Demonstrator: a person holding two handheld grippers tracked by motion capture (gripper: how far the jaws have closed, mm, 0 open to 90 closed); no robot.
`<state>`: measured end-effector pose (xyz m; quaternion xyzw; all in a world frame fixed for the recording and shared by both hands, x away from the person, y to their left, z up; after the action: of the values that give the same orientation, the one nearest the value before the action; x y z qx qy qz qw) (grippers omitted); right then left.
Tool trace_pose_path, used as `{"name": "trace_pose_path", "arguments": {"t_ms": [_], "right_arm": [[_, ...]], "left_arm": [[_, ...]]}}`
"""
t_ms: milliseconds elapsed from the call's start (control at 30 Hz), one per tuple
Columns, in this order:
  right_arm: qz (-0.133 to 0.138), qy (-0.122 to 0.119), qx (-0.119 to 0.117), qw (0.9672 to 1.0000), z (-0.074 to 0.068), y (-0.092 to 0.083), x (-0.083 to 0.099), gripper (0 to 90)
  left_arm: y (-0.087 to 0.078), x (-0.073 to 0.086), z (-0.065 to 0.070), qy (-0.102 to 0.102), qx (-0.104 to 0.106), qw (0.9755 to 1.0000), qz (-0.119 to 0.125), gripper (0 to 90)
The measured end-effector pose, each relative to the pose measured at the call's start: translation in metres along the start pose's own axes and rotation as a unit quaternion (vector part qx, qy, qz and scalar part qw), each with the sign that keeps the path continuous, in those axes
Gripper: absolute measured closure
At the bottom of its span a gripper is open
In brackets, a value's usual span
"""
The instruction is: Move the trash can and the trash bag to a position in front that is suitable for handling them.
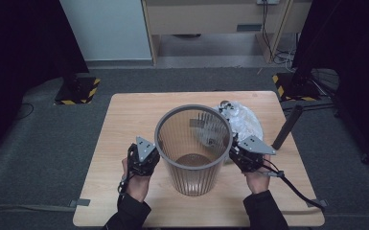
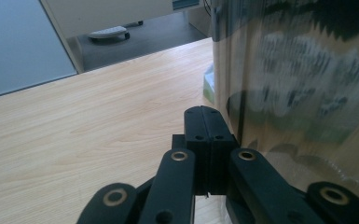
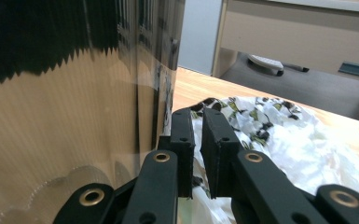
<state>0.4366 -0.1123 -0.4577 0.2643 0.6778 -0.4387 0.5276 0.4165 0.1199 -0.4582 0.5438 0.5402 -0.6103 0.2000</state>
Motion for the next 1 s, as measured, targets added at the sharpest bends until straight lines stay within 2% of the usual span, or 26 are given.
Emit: {"name": "trace_pose_path", "arguments": {"t_ms": [100,267,333,400,467,567,633,733,833,900,1000], "right_arm": [[-0.003,-0.007,0.012,0.9999,0.004,-0.005,0.002,83.6],[-0.007,0.005,0.018,0.9998,0.010,-0.010,0.005,82.4],[-0.006,0.001,0.023,0.9997,0.012,-0.010,0.005,77.6],[-0.002,-0.006,0.028,0.9996,0.016,-0.011,0.003,73.7],[0.000,-0.018,0.044,0.9989,0.023,-0.013,0.003,70.4],[0.002,-0.019,0.061,0.9980,0.039,-0.017,0.005,60.5],[0.000,-0.013,0.071,0.9974,0.052,-0.017,0.010,52.9],[-0.008,-0.002,0.083,0.9965,0.067,-0.014,0.022,43.0],[-0.029,0.006,0.081,0.9963,0.077,-0.005,0.040,37.1],[-0.038,0.000,0.079,0.9962,0.081,0.002,0.049,32.3],[-0.058,-0.006,0.077,0.9953,0.083,0.014,0.059,28.2]], "left_arm": [[0.000,-0.001,0.007,0.003,0.003,1.0000,0.001,90.0],[0.000,-0.003,0.013,0.012,0.013,0.9998,0.005,90.0],[0.000,-0.002,0.012,0.015,0.016,0.9997,0.006,89.2],[-0.002,0.001,0.008,0.014,0.023,0.9996,0.006,82.0],[-0.004,0.009,0.001,0.019,0.013,0.9997,0.000,79.2],[-0.007,0.029,-0.016,0.022,-0.003,0.9996,-0.018,72.9],[-0.007,0.047,-0.028,0.011,-0.004,0.9993,-0.034,64.7],[-0.008,0.077,-0.045,-0.007,-0.015,0.9979,-0.062,60.7],[-0.009,0.105,-0.060,-0.025,-0.030,0.9954,-0.087,53.4],[-0.010,0.120,-0.069,-0.030,-0.047,0.9933,-0.102,45.1],[-0.010,0.139,-0.077,-0.044,-0.056,0.9900,-0.121,38.8]]}}
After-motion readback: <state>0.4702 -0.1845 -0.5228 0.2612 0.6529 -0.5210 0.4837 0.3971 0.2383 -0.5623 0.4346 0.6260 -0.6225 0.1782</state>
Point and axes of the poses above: each handheld gripper's, and its own axes: y roughly forward along the jaws, x roughly out of its underside, z roughly to its right, the point moved 10 cm from there along y, roughly forward along the jaws, and after that the axes turned 6 degrees about y, right-handed, at the moved point
